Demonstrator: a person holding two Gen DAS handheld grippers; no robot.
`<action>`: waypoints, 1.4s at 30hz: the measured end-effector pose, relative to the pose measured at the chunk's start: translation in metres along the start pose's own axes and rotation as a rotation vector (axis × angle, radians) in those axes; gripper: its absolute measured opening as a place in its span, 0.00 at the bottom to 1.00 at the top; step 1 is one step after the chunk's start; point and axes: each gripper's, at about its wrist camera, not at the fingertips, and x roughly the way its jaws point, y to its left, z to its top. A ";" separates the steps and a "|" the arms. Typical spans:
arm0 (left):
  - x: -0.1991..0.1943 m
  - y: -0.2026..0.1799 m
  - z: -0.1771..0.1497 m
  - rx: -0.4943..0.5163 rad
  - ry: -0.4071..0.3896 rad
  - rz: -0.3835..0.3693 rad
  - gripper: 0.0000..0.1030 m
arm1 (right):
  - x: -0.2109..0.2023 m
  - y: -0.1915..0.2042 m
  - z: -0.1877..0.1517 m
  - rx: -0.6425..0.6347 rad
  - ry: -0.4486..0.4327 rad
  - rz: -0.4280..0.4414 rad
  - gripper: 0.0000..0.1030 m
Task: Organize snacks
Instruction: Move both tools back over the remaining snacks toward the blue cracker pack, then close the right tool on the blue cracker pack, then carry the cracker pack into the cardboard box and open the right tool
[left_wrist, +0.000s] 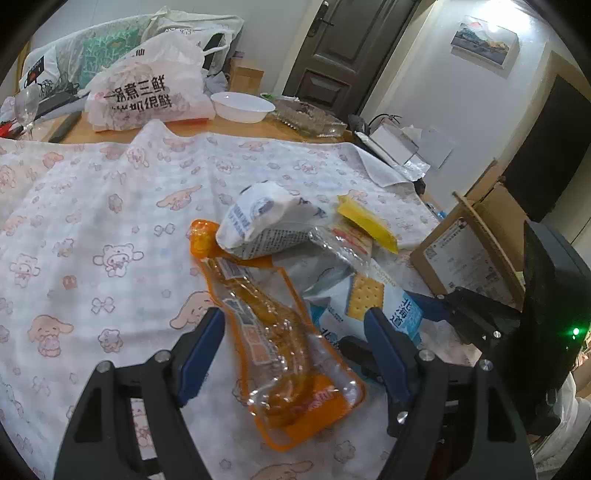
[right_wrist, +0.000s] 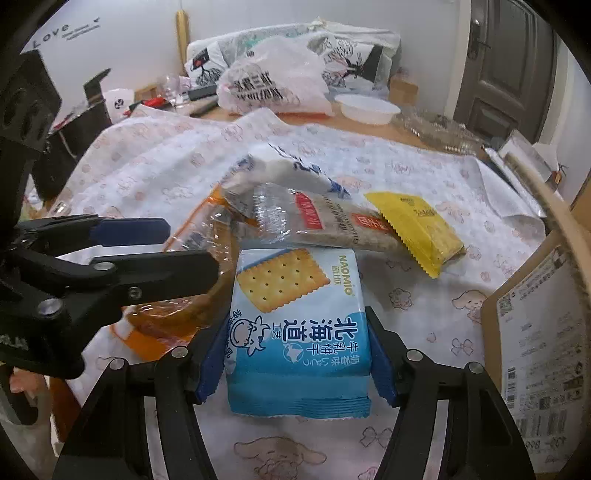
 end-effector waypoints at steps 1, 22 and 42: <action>-0.002 -0.001 0.000 0.001 -0.004 -0.002 0.73 | -0.004 0.002 0.000 -0.003 -0.008 0.003 0.60; -0.097 -0.079 -0.001 0.053 -0.172 -0.176 0.71 | -0.147 0.036 -0.010 -0.085 -0.361 0.123 0.60; -0.068 -0.225 0.041 0.298 -0.147 -0.164 0.59 | -0.209 -0.079 -0.041 0.076 -0.502 0.079 0.60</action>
